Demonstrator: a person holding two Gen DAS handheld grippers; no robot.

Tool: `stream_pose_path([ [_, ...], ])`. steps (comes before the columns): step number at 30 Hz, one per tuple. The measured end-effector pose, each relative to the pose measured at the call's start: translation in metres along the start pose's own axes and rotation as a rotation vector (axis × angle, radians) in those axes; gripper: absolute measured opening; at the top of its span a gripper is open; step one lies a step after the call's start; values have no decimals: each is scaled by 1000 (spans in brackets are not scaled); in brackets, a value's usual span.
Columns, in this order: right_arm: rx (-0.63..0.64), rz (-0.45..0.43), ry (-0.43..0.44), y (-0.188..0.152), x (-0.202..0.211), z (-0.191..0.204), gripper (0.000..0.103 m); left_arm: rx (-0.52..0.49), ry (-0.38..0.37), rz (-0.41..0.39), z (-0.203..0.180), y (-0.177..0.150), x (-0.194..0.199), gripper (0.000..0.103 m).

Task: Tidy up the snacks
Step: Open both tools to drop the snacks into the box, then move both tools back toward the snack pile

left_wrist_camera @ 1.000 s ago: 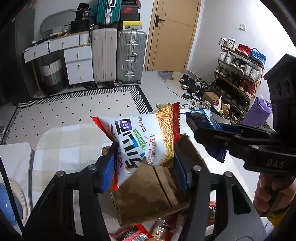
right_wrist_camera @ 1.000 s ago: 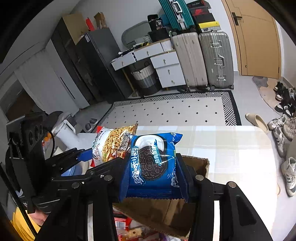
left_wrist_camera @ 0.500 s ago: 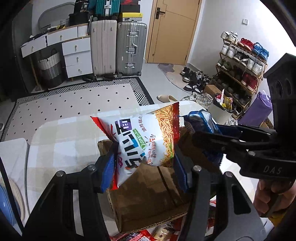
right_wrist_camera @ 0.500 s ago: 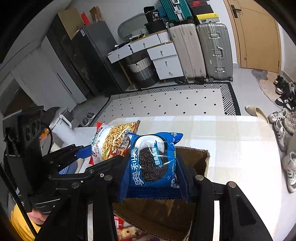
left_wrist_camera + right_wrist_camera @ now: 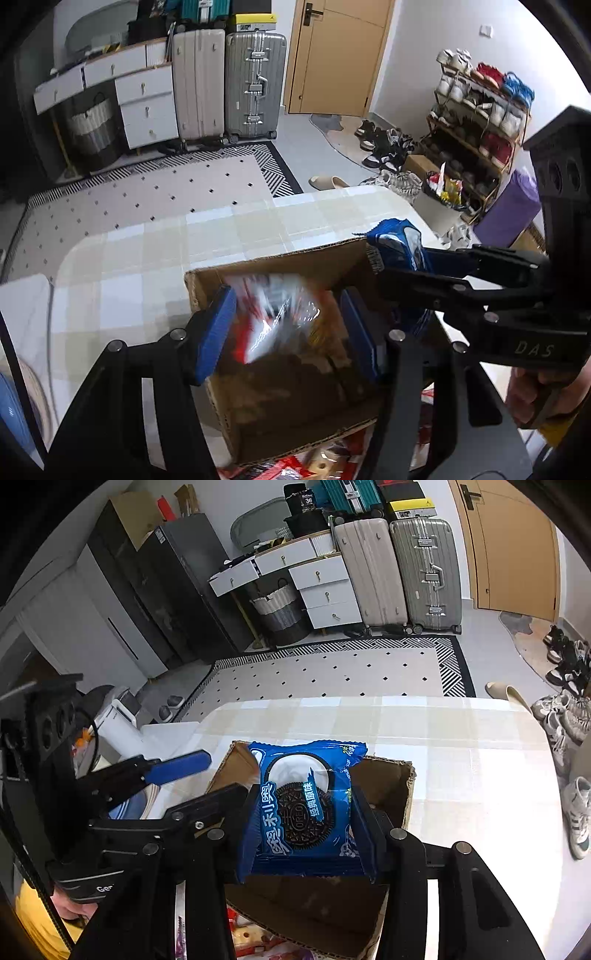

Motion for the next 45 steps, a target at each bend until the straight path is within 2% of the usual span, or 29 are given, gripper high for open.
stream_pose_path([
  [7, -6, -2, 6, 0, 1, 0, 46, 5, -1, -11, 2, -3, 10, 56],
  [10, -9, -12, 6, 2, 4, -1, 55, 8, 4, -11, 3, -7, 14, 57],
  [12, -13, -30, 9, 3, 9, 0, 71, 12, 6, -7, 4, -11, 15, 59],
  [19, 12, -57, 3, 3, 22, 7, 71, -1, 12, -8, -1, -18, 23, 59],
  [21, 11, -60, 6, 3, 26, 9, 71, -8, 18, -17, -5, -22, 31, 64],
  [25, 19, -81, -1, -3, 44, 16, 71, -13, 20, -37, -11, -28, 52, 65],
  [29, 38, -117, -8, -9, 74, 33, 71, -16, 32, -65, -21, -38, 84, 66],
  [34, 62, -218, -26, -21, 132, 51, 71, -19, 47, -126, -36, -56, 137, 80],
  [37, 84, -249, -36, -34, 162, 64, 75, -14, 66, -189, -45, -70, 179, 81],
  [41, 131, -339, -74, -60, 206, 85, 88, 0, 68, -249, -54, -89, 227, 83],
  [43, 160, -390, -81, -78, 229, 95, 89, 12, 60, -295, -57, -105, 256, 84],
  [44, 176, -410, -85, -88, 238, 100, 91, 18, 56, -322, -57, -114, 267, 86],
  [45, 189, -431, -93, -97, 246, 104, 93, 34, 61, -363, -58, -128, 282, 94],
])
Point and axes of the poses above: each gripper's, at about its wrist camera, not at the fingertips, and x roughly against the way its jaws point, z to its left, y to its top, the point moved 2 cm from there along -x, roughly the way its jaws point, and after that the axes turned 12 degrees about z, right-handed, at the moved point
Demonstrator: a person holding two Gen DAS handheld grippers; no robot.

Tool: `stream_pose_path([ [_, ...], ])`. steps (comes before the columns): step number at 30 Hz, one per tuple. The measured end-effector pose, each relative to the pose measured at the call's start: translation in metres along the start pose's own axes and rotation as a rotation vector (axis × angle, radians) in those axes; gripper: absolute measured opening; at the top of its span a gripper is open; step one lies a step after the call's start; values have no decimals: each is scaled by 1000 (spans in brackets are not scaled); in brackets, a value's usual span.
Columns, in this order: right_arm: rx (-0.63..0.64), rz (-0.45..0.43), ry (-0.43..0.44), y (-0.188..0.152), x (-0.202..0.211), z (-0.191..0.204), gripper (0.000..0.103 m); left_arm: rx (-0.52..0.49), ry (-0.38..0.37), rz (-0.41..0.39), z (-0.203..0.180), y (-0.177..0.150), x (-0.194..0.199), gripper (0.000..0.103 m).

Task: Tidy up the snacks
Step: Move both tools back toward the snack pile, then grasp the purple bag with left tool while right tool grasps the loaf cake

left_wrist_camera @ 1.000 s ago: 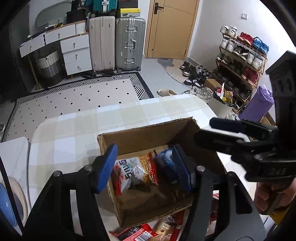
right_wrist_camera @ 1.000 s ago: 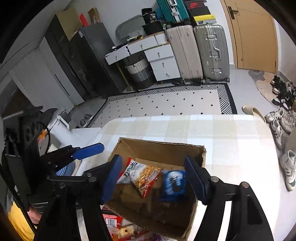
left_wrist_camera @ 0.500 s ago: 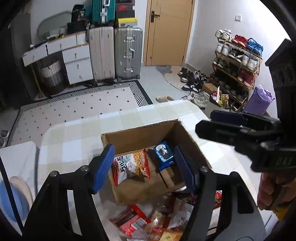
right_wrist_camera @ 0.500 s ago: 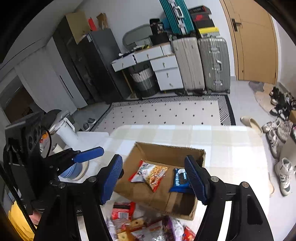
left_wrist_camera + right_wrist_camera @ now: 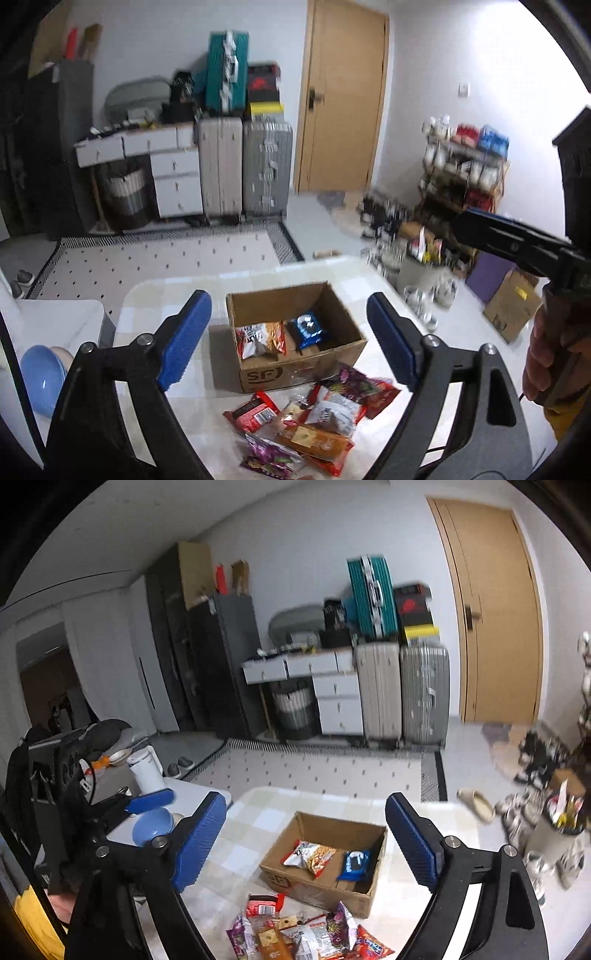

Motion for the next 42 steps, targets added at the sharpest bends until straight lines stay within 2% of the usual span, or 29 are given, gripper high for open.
stream_pose_path([
  [1, 14, -34, -14, -8, 14, 4, 95, 11, 6, -31, 1, -8, 16, 101],
  [2, 24, -62, -21, -16, 27, 9, 99, 20, 14, -61, 2, -15, 31, 102],
  [5, 39, -135, -30, -49, 60, 18, 100, 31, 47, -131, 2, -42, 72, 102],
  [8, 53, -194, -42, -88, 86, 25, 102, 35, 67, -155, 4, -72, 97, 102],
  [12, 73, -261, -78, -142, 108, 36, 102, 45, 112, -149, 4, -116, 113, 102],
  [16, 57, -243, -76, -187, 107, 42, 102, 64, 155, -111, 3, -154, 102, 102],
  [22, -40, -157, -47, -227, 76, 27, 102, 89, 146, -26, 0, -189, 64, 102],
  [26, -72, -97, -51, -237, 52, 15, 102, 92, 146, 7, -2, -200, 40, 102],
  [33, -83, -68, -38, -238, 33, 14, 102, 130, 147, 45, 15, -198, 6, 102],
  [42, -108, 44, 10, -251, -17, 11, 102, 184, 139, 177, 41, -226, -52, 102],
])
Point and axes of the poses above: each gripper's, at about its wrist camera, not at the fingertips, and x roughly against the way its jaws point, z to its left, y to its top, the point moved 2 cm from there along -x, roughly the way its jaws point, and after that the axes turned 12 degrees about z, right-handed, at the moved point
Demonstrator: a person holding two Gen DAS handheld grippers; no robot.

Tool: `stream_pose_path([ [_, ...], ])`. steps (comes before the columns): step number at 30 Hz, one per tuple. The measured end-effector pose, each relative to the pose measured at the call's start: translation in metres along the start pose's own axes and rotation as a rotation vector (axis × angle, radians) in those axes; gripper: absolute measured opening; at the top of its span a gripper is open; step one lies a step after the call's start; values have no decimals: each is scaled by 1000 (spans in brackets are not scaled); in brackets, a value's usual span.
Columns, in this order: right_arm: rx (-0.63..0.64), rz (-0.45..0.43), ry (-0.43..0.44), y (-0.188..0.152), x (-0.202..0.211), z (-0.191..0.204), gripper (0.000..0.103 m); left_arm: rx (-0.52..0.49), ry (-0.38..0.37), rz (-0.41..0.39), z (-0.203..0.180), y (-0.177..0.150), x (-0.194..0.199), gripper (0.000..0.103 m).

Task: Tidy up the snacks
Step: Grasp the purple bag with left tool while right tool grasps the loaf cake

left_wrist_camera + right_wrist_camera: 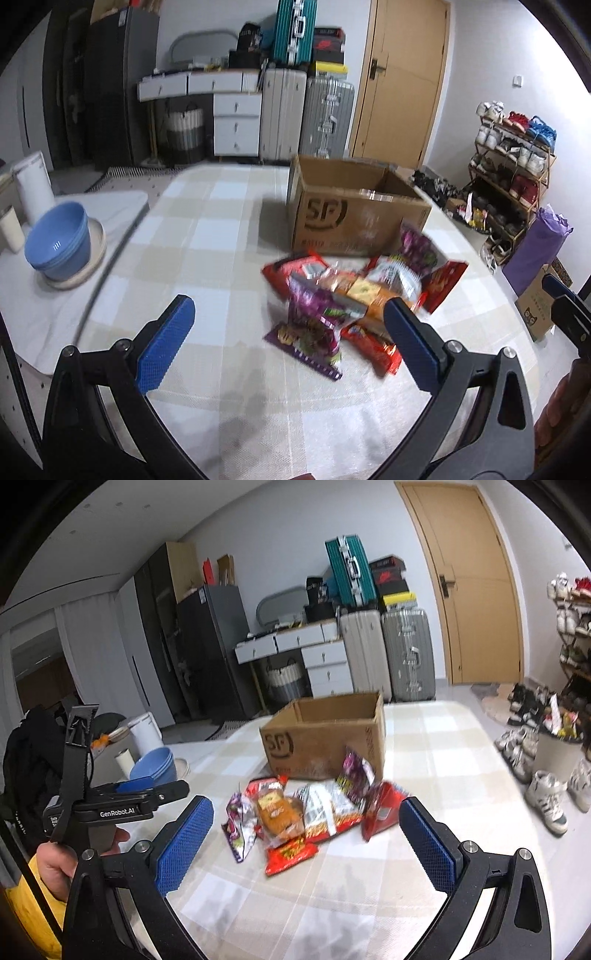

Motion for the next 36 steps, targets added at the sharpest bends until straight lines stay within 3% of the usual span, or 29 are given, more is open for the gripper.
stream_pose_path([
  [5, 18, 80, 40, -4, -36, 4, 102, 0, 7, 60, 5, -13, -39, 102],
  [11, 18, 190, 93, -9, -85, 9, 102, 21, -39, 138, 14, -22, -84, 102],
  [20, -61, 227, 112, -19, -109, -10, 102, -64, -85, 204, -2, -11, -138, 101],
  [26, -95, 237, 129, -21, -115, -20, 102, -74, -145, 225, -4, 0, -163, 63],
  [32, -121, 252, 145, -24, -120, -24, 102, -58, -202, 229, 6, 1, -168, 46],
  [36, -110, 248, 139, -25, -118, -22, 102, -45, -194, 227, 16, -1, -166, 44],
])
Point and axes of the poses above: each gripper's, at about its wrist camera, not at the fingertips, and x roughly against the way its jaws point, z to its left, y to its top, the point moved 2 cm from there along -x, roughly the way its jaws point, and after that the axes turned 12 degrees about z, right-handed, at the moved point
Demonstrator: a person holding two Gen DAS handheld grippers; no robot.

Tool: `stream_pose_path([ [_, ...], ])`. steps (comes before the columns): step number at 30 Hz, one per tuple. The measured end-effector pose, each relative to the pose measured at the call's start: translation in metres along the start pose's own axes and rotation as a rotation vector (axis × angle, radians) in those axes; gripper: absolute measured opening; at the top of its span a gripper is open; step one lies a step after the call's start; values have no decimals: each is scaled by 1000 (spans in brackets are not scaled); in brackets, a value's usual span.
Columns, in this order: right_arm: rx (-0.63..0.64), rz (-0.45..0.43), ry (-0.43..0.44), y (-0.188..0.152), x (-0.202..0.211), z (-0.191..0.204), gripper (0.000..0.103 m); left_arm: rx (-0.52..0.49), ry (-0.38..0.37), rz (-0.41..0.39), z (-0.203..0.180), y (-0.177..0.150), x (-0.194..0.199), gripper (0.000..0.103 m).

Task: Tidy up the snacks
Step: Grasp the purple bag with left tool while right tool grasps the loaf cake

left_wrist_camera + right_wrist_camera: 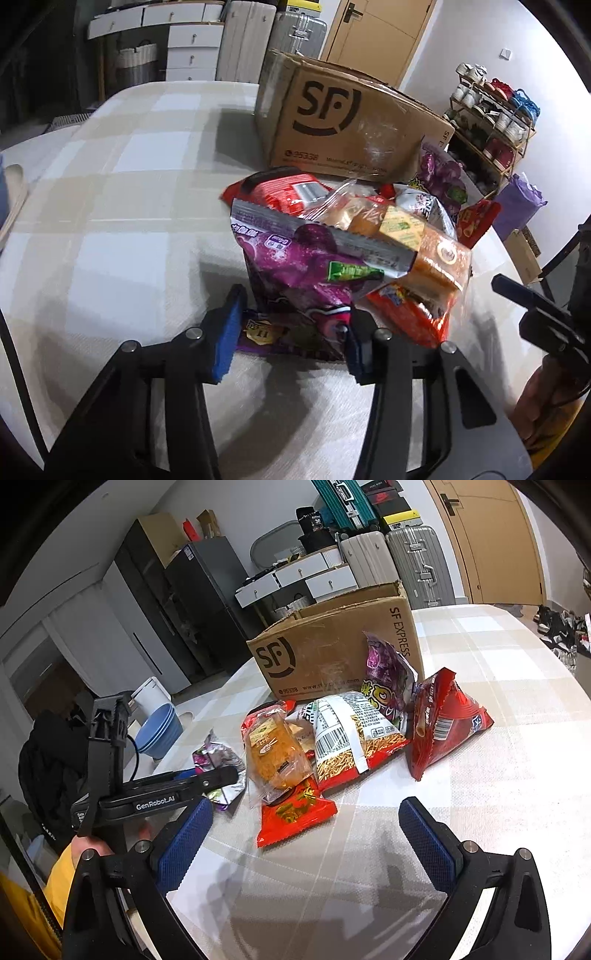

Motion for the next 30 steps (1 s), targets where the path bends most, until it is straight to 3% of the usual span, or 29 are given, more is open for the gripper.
stream_pose_path([
  [6, 25, 2, -18, 4, 3, 15, 102, 20, -1, -33, 6, -4, 15, 45],
  [15, 202, 72, -95, 52, -23, 60, 102, 42, 9, -92, 19, -21, 57, 45],
  [22, 381, 184, -255, 64, -75, 85, 101, 71, 50, -132, 46, -44, 95, 45],
  [25, 439, 250, -332, 60, -99, 92, 79, 106, 53, -131, 59, -56, 105, 45],
  [28, 480, 329, -375, 48, -121, 94, 46, 119, 66, -134, 66, -64, 112, 45],
  [30, 491, 314, -384, 47, -120, 95, 38, 124, 63, -130, 68, -69, 115, 45],
])
Point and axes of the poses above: each gripper's, at about its wrist camera, not at the fingertips, and x roughly against the way its jaws point, z to its left, y to its top, the point moved 2 cm from there along -x, roughly the way its jaws point, and after that the axes turned 12 degrees about z, right-handed, at the moved point
